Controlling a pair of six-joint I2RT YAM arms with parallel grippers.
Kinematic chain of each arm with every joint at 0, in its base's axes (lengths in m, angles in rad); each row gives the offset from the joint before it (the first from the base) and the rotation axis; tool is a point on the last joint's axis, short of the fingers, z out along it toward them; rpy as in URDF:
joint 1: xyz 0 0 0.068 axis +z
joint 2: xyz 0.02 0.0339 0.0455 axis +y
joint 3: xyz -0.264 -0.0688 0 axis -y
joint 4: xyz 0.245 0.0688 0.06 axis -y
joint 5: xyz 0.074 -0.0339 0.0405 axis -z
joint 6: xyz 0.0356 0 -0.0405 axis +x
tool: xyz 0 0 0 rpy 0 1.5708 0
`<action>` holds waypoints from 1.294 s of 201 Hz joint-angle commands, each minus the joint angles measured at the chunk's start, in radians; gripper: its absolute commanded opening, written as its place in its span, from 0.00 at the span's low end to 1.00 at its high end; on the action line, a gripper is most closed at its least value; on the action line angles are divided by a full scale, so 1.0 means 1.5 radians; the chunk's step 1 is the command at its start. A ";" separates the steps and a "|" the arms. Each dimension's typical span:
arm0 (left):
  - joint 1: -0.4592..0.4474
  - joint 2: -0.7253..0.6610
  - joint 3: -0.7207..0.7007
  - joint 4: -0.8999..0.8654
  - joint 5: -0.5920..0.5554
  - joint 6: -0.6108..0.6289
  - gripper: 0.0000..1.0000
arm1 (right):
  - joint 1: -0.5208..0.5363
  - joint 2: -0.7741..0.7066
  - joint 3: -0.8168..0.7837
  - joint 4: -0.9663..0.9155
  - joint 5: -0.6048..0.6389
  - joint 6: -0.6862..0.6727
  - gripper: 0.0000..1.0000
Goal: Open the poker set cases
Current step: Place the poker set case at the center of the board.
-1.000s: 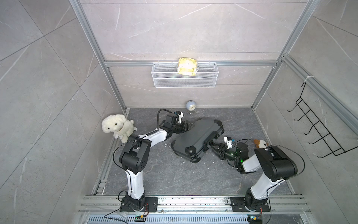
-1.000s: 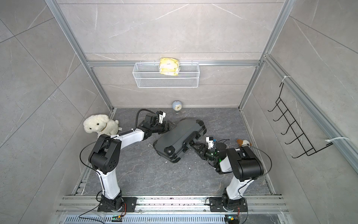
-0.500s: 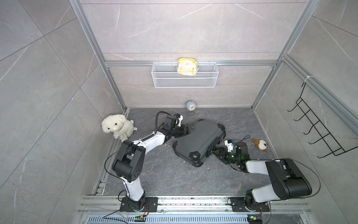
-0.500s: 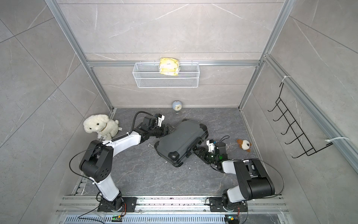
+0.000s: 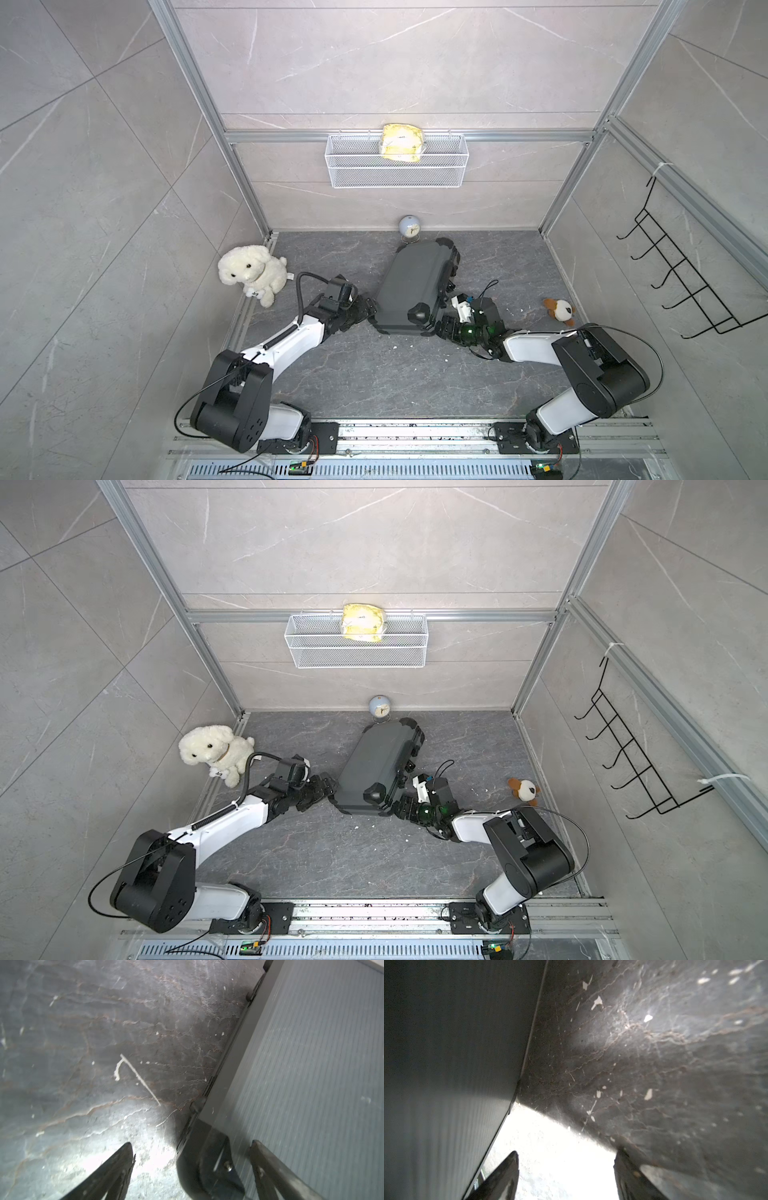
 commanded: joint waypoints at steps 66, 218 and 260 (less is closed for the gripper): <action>-0.017 -0.036 -0.078 0.018 0.014 -0.062 0.88 | 0.010 -0.027 0.037 -0.269 0.167 -0.084 0.77; -0.020 -0.007 -0.032 0.036 0.024 -0.073 0.85 | -0.032 -0.188 0.200 -0.619 0.354 -0.133 0.90; -0.110 -0.083 -0.057 0.024 -0.080 -0.119 0.85 | -0.137 -0.103 0.333 -0.525 0.209 -0.158 0.98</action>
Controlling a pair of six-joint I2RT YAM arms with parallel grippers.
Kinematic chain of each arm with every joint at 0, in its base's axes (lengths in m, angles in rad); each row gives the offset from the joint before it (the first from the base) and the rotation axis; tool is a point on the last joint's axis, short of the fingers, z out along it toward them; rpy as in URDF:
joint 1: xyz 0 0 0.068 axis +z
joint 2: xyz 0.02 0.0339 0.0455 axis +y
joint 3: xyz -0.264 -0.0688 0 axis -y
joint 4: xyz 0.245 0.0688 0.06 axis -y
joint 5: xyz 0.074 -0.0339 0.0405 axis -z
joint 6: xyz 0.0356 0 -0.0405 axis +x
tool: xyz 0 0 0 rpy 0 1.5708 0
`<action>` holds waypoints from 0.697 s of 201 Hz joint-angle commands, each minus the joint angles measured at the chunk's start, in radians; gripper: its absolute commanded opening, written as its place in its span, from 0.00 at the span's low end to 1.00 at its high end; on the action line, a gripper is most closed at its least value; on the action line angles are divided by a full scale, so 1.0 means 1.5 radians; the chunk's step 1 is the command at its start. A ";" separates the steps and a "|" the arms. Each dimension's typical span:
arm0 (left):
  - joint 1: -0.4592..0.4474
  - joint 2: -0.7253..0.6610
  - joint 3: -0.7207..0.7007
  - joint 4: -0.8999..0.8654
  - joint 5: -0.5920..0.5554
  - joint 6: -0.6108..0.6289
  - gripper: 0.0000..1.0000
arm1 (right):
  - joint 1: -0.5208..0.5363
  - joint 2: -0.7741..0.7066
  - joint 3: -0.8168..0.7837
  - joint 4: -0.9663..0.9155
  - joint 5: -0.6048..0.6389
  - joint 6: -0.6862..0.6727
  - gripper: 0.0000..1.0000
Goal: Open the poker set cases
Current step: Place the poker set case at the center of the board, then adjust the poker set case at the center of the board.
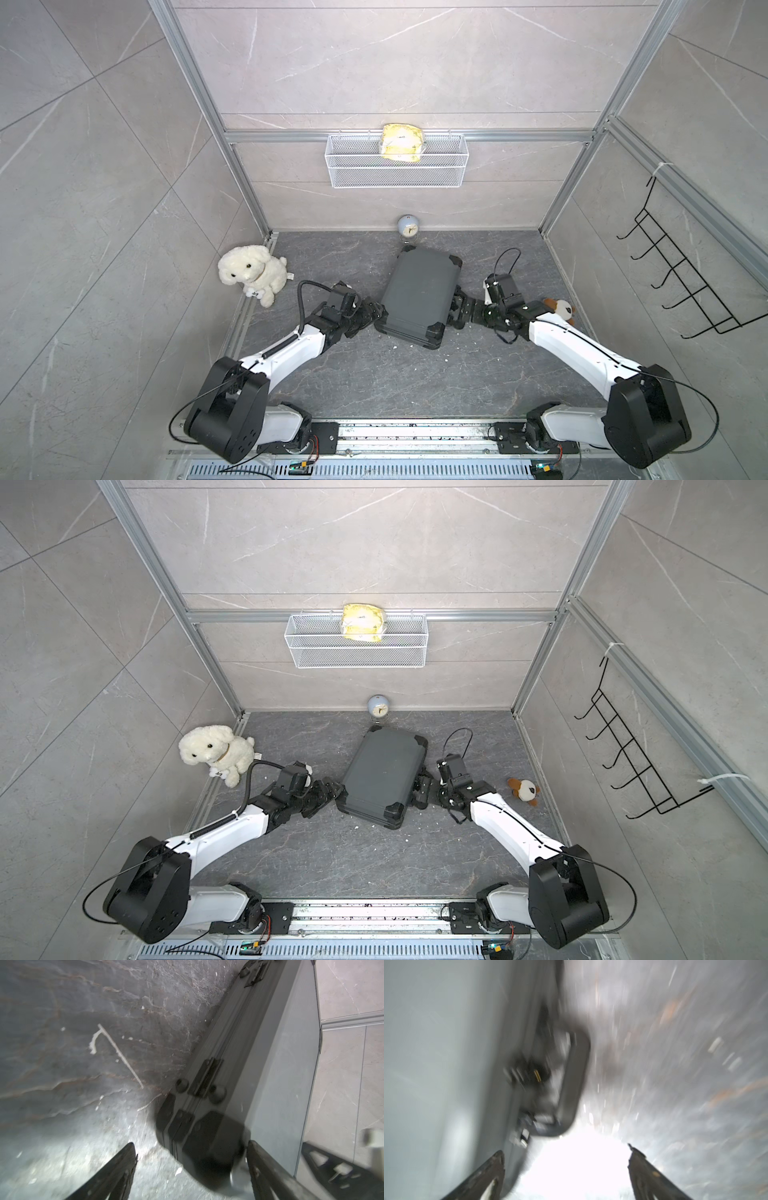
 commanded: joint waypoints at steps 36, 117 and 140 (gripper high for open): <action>-0.151 0.010 -0.015 0.075 -0.089 -0.075 0.86 | -0.074 0.281 0.290 0.110 -0.169 -0.025 1.00; -0.174 0.114 0.001 0.182 -0.068 -0.086 0.86 | -0.092 0.582 0.638 0.036 -0.276 -0.079 1.00; -0.148 0.119 -0.007 0.179 -0.064 -0.087 0.86 | -0.090 0.618 0.665 0.023 -0.325 -0.090 1.00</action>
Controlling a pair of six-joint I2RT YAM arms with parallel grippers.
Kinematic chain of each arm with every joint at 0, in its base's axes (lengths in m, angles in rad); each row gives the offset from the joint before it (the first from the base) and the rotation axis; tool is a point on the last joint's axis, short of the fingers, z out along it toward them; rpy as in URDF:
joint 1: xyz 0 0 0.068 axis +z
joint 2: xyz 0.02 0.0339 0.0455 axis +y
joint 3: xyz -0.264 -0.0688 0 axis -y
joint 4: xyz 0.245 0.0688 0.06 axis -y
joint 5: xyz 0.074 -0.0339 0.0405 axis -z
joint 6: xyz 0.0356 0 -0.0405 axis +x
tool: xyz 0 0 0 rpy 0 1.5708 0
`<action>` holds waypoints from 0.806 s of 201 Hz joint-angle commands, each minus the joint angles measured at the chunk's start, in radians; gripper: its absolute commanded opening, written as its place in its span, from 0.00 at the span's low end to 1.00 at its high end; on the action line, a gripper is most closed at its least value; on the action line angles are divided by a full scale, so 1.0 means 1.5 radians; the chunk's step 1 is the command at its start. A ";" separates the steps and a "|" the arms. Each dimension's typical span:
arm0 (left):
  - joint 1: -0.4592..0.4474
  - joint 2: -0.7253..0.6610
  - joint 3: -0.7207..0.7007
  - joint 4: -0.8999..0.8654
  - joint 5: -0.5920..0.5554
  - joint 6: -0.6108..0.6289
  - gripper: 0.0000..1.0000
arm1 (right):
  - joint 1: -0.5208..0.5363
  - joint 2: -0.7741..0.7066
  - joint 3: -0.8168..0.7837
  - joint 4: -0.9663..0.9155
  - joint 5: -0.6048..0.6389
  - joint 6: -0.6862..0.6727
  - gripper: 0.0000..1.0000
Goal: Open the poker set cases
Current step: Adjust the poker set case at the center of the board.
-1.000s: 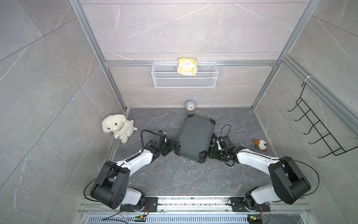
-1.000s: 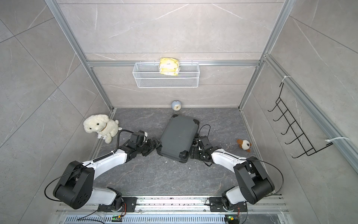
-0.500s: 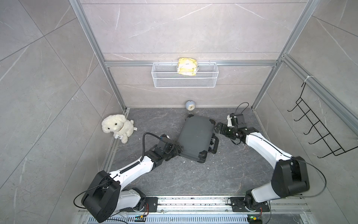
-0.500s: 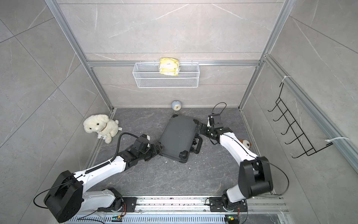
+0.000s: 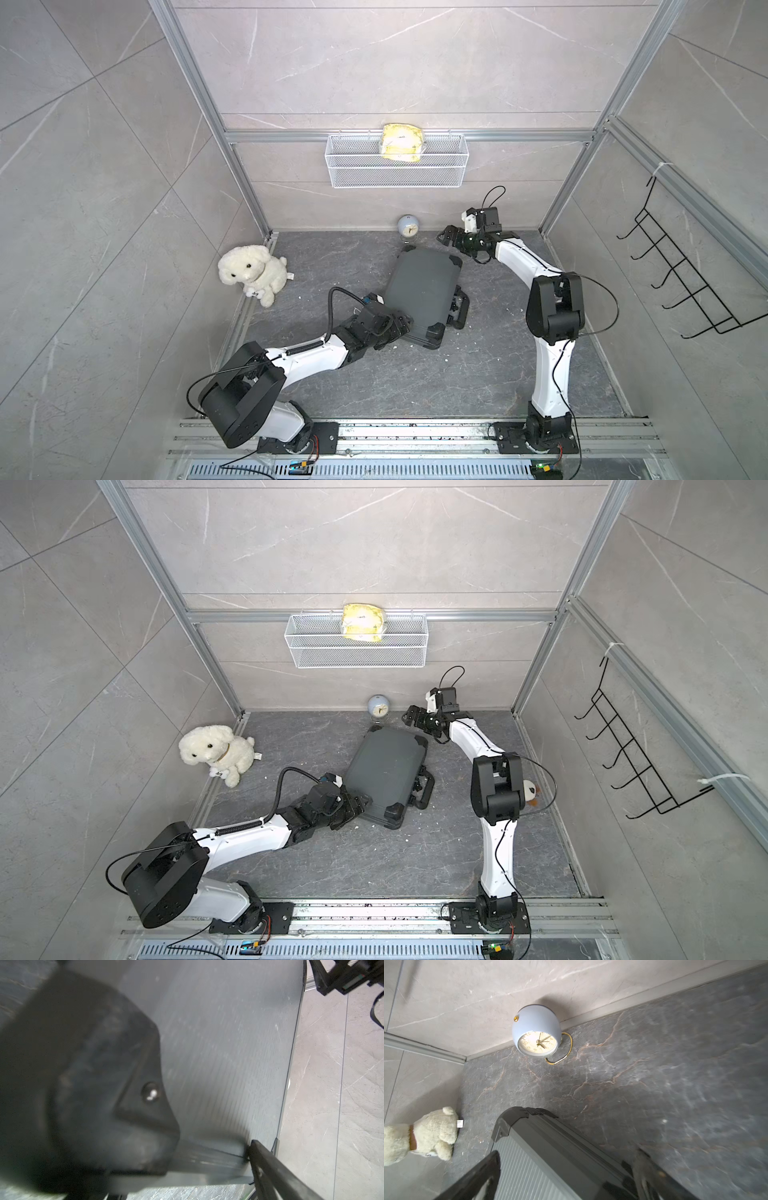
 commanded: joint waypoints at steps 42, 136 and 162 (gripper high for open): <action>0.089 0.029 -0.006 0.046 0.009 0.025 0.86 | 0.008 0.012 -0.050 -0.017 -0.087 -0.053 1.00; 0.237 0.042 0.052 -0.017 0.062 0.106 0.86 | 0.067 -0.162 -0.352 0.157 -0.112 -0.014 0.99; 0.268 0.057 0.069 -0.017 0.082 0.116 0.86 | 0.099 -0.185 -0.378 0.160 -0.096 -0.017 0.99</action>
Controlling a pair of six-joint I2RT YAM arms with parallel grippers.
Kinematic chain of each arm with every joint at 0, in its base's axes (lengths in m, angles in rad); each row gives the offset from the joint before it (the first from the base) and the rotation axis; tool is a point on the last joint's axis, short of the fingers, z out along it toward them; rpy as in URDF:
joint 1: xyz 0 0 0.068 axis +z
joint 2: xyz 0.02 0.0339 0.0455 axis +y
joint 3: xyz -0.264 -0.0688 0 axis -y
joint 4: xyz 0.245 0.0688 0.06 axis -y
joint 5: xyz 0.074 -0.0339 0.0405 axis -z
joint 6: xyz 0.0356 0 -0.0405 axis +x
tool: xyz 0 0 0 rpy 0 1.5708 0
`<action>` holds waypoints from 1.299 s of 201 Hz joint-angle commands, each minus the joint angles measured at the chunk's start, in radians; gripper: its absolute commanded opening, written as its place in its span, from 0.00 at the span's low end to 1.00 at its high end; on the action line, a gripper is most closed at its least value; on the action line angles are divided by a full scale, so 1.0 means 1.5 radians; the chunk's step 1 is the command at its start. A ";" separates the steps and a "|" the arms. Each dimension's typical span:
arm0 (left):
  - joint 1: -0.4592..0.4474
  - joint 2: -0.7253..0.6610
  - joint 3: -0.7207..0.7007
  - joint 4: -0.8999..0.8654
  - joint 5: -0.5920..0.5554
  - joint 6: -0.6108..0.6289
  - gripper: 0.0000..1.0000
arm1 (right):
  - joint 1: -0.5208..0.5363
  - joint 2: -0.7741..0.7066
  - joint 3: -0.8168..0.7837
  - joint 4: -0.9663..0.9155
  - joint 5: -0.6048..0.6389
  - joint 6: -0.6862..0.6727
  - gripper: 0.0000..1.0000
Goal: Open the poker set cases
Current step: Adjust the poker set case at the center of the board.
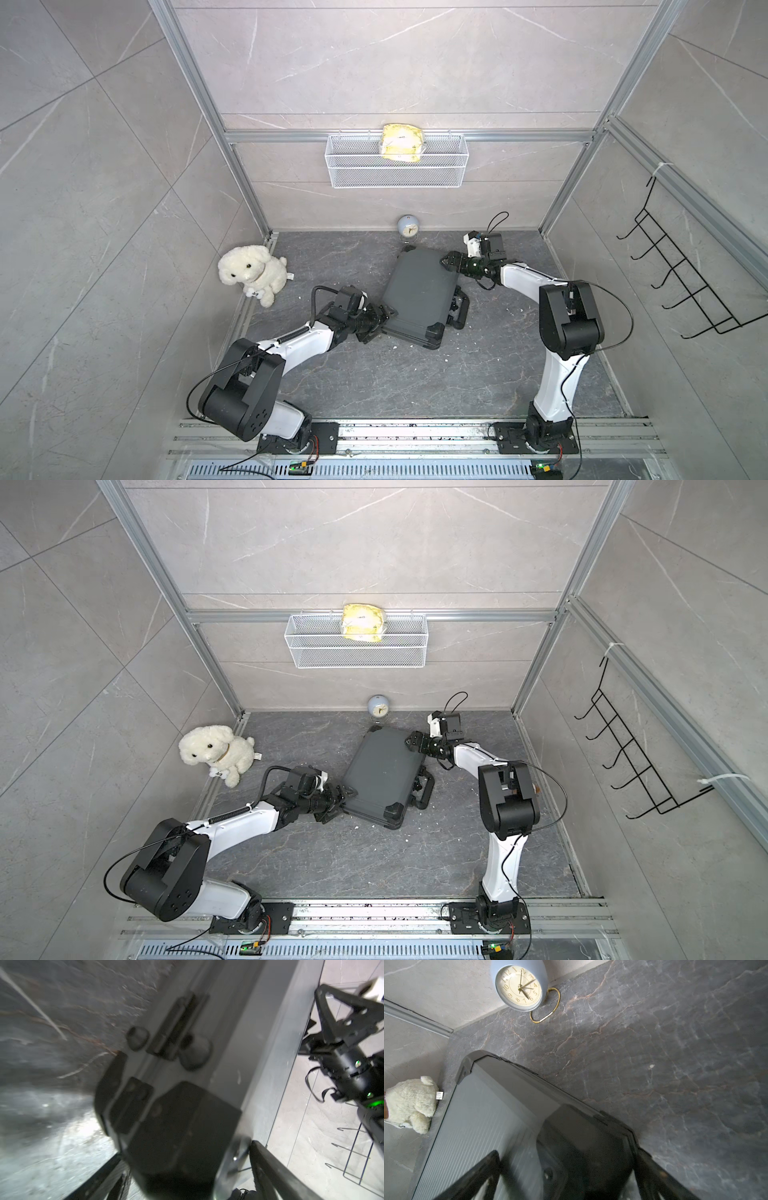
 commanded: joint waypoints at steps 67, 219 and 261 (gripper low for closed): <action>0.115 0.031 0.059 0.030 -0.137 0.110 0.86 | 0.112 -0.067 -0.082 -0.012 -0.057 0.031 0.97; -0.089 -0.072 0.160 -0.276 -0.221 0.181 0.82 | 0.000 -0.050 -0.056 -0.190 0.144 0.062 0.50; -0.174 -0.059 0.132 -0.268 -0.261 0.118 0.83 | -0.010 0.085 0.138 -0.296 0.161 0.035 0.51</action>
